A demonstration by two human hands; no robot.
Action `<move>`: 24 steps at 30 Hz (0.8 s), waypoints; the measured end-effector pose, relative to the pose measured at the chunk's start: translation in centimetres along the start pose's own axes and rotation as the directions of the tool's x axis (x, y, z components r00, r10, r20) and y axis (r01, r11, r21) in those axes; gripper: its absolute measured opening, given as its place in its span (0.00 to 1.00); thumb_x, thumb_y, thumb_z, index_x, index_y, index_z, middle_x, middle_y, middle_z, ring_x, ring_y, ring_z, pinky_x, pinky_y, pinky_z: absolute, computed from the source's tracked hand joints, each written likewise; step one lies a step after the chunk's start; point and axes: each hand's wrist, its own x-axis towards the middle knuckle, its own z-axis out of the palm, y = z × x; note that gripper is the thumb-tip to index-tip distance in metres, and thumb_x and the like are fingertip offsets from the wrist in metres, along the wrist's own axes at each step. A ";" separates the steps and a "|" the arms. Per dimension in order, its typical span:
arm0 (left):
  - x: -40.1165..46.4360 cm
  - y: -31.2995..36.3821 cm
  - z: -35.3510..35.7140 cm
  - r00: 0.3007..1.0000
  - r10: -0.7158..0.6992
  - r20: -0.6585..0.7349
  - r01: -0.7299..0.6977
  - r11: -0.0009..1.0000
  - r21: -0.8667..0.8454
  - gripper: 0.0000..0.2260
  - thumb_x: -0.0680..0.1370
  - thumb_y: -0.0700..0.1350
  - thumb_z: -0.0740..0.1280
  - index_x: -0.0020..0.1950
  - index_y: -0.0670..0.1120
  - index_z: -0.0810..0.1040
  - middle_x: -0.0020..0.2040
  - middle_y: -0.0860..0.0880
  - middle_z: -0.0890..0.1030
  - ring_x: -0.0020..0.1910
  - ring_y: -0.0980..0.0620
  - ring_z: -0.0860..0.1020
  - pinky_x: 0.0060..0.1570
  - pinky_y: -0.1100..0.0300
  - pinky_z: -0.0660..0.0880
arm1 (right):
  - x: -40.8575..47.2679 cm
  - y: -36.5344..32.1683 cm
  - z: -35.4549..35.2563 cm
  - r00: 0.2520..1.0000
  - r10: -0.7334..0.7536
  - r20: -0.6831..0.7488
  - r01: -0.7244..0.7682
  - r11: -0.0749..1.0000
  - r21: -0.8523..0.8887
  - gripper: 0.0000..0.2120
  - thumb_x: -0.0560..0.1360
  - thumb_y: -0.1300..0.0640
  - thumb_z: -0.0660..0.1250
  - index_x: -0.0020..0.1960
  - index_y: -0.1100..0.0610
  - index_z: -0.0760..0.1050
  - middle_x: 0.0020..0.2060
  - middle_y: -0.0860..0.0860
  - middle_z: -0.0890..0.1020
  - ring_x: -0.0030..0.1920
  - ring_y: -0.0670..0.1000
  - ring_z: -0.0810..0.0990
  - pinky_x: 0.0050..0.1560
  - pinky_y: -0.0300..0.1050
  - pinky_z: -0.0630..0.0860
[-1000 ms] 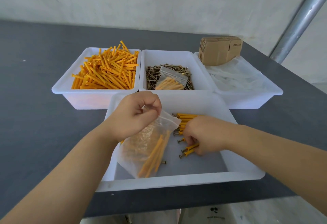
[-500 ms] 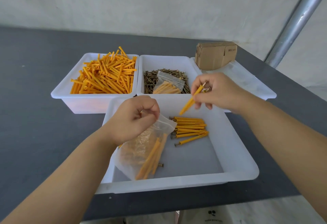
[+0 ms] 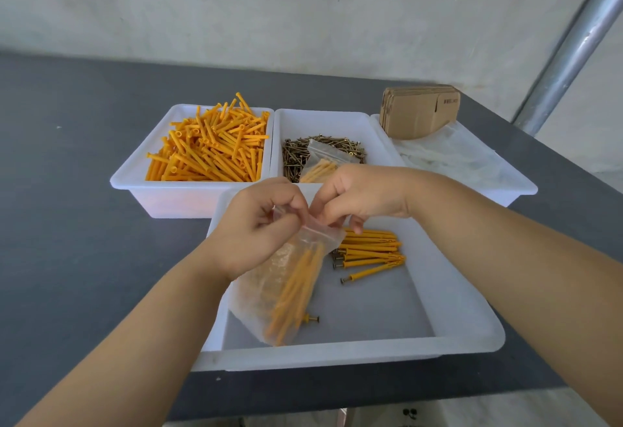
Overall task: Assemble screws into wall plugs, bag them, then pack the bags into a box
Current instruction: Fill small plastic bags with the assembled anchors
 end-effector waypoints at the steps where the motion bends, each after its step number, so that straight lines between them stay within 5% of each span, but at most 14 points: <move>1: 0.0 0.0 0.0 1.000 -0.001 0.001 0.001 1.000 -0.001 0.08 0.70 0.35 0.61 0.38 0.44 0.79 0.38 0.48 0.77 0.40 0.51 0.75 0.43 0.56 0.71 | -0.2 0.0 -0.2 1.000 -0.004 -0.020 0.004 1.000 -0.031 0.10 0.77 0.65 0.66 0.48 0.55 0.84 0.38 0.47 0.84 0.39 0.42 0.81 0.32 0.39 0.75; 5: 0.1 -0.2 -0.2 1.000 0.006 -0.008 -0.006 1.000 -0.024 0.07 0.70 0.42 0.61 0.38 0.46 0.78 0.38 0.49 0.77 0.39 0.54 0.74 0.42 0.62 0.70 | -1.8 0.9 -1.5 0.992 -0.056 -0.111 0.060 0.998 0.031 0.17 0.76 0.69 0.60 0.50 0.53 0.84 0.46 0.48 0.87 0.48 0.45 0.84 0.36 0.39 0.77; 8: 0.2 -0.2 -0.1 1.000 0.006 -0.008 -0.006 1.000 -0.025 0.07 0.70 0.39 0.61 0.38 0.44 0.78 0.38 0.50 0.77 0.39 0.54 0.74 0.42 0.63 0.70 | -2.8 2.8 -2.3 0.950 -0.063 -0.306 -0.017 0.967 -0.253 0.09 0.74 0.62 0.70 0.49 0.51 0.84 0.43 0.46 0.87 0.47 0.45 0.84 0.41 0.40 0.79; 14: 0.3 -0.2 0.0 1.000 0.008 0.000 -0.008 1.000 -0.014 0.07 0.70 0.42 0.61 0.38 0.43 0.79 0.38 0.49 0.77 0.39 0.53 0.74 0.42 0.62 0.70 | -1.6 6.8 2.1 0.986 0.046 -0.160 -0.151 0.655 -0.740 0.17 0.69 0.53 0.76 0.57 0.52 0.79 0.50 0.46 0.83 0.45 0.47 0.79 0.48 0.42 0.76; 20: 0.2 -0.2 0.1 1.000 0.001 -0.003 -0.001 1.000 -0.009 0.07 0.70 0.39 0.61 0.38 0.43 0.79 0.38 0.50 0.77 0.39 0.53 0.74 0.42 0.61 0.70 | -0.7 7.4 3.1 0.989 -0.025 -0.143 -0.102 0.577 -0.810 0.10 0.68 0.56 0.73 0.47 0.54 0.77 0.39 0.46 0.75 0.40 0.50 0.72 0.36 0.43 0.65; 24: 0.2 -0.2 0.0 1.000 0.000 0.000 0.000 1.000 -0.016 0.07 0.70 0.40 0.61 0.38 0.43 0.79 0.38 0.50 0.76 0.39 0.54 0.74 0.41 0.62 0.70 | -0.8 7.1 3.3 0.994 -0.030 -0.107 -0.074 0.543 -0.837 0.06 0.69 0.60 0.70 0.46 0.57 0.79 0.42 0.51 0.80 0.42 0.53 0.76 0.37 0.42 0.66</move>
